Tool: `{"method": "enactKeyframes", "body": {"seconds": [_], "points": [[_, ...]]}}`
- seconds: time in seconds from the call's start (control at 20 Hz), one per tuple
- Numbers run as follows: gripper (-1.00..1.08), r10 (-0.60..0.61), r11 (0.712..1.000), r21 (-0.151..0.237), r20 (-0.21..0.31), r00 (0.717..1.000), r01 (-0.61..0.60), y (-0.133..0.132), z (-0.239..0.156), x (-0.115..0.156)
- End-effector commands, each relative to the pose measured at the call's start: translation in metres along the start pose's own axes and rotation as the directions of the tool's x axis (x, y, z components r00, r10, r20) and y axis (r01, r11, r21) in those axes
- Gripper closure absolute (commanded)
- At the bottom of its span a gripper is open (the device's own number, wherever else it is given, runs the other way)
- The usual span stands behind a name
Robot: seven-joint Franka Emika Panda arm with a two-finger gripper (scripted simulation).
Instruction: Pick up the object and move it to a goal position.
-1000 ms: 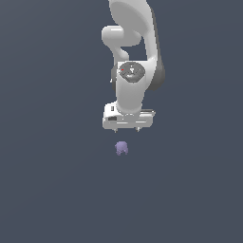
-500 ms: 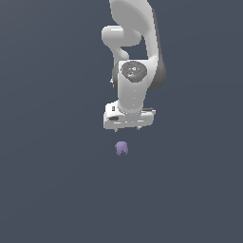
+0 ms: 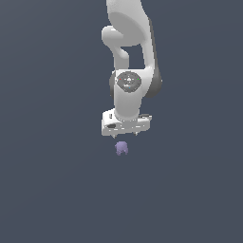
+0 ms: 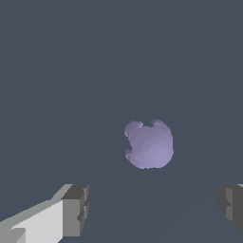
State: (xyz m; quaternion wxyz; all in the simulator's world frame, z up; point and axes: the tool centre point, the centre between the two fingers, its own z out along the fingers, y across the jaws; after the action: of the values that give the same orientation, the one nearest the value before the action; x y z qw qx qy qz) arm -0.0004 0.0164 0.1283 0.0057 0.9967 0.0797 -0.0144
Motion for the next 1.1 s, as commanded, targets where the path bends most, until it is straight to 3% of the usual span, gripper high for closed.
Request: {"method": "enactKeyframes", "body": {"seconds": [0.0,0.75,1.05], "points": [[-0.92,-0.019,1.0,0.003,-0.009,1.0,0.019,0.006,0.013,0.005],[-0.92,-0.054,0.999,0.007,-0.028,0.998,0.054,0.017,0.043,0.013],[-0.92,-0.055,0.998,0.007,-0.029,0.998,0.056,0.017,0.073,0.014]]}}
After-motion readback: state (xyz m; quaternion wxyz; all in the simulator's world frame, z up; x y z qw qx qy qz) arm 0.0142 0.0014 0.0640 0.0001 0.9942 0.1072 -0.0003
